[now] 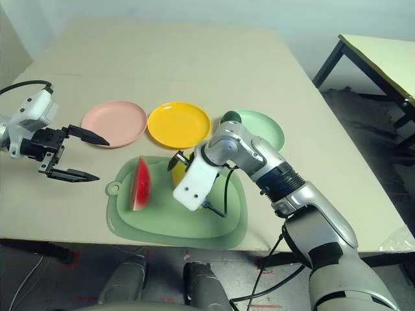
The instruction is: Place the fruits into color-matched plates.
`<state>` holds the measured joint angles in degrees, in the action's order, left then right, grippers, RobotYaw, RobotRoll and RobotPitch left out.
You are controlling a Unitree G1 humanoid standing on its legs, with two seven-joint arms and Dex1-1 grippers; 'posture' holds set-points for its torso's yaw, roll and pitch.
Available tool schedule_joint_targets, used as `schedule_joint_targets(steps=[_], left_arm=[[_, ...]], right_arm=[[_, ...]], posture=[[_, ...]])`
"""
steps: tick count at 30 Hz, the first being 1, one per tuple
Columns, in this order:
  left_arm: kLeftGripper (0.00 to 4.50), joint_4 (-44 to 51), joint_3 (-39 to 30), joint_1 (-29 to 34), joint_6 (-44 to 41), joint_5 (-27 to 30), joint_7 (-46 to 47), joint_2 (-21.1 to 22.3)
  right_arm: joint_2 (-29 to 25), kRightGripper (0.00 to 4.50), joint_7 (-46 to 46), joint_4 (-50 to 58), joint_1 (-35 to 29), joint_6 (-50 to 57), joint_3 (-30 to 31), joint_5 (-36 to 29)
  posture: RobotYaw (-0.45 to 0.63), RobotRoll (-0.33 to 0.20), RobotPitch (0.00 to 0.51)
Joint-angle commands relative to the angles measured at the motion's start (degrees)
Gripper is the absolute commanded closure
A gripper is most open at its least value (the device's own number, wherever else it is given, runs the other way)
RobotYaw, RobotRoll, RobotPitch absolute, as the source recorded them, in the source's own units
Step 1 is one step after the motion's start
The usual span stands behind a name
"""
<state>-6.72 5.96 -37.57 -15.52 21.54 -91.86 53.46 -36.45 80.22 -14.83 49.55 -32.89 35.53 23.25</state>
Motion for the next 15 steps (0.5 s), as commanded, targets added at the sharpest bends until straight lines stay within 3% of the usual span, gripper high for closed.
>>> schedule_joint_targets(steps=[1,3,9,15], left_arm=[[0.0,0.6,-0.4,0.8,0.5,-0.5,-0.2,0.6],[0.0,0.3,-0.3,0.8,0.7,-0.6,-0.3,0.6],[0.0,-0.7,0.0,0.0,0.7,-0.6,0.0,-0.4],[0.0,-1.9,0.0,-2.0,-6.1,-1.3,5.8,-2.0]], right_arm=[[-2.6,2.3,2.9,0.7,-3.3,1.7,1.8,0.3],[-4.2,2.83,4.1,2.5,-4.3,2.6,1.4,-0.7],[-5.9,2.83,5.7,6.3,-4.5,5.7,-0.8,-5.1],[-2.5,2.83,-0.3,-4.1,5.7,7.1,-4.1,-3.3]], posture=[[0.26,0.0,0.142],[0.26,0.0,0.141],[0.25,0.0,0.139],[0.24,0.0,0.134]])
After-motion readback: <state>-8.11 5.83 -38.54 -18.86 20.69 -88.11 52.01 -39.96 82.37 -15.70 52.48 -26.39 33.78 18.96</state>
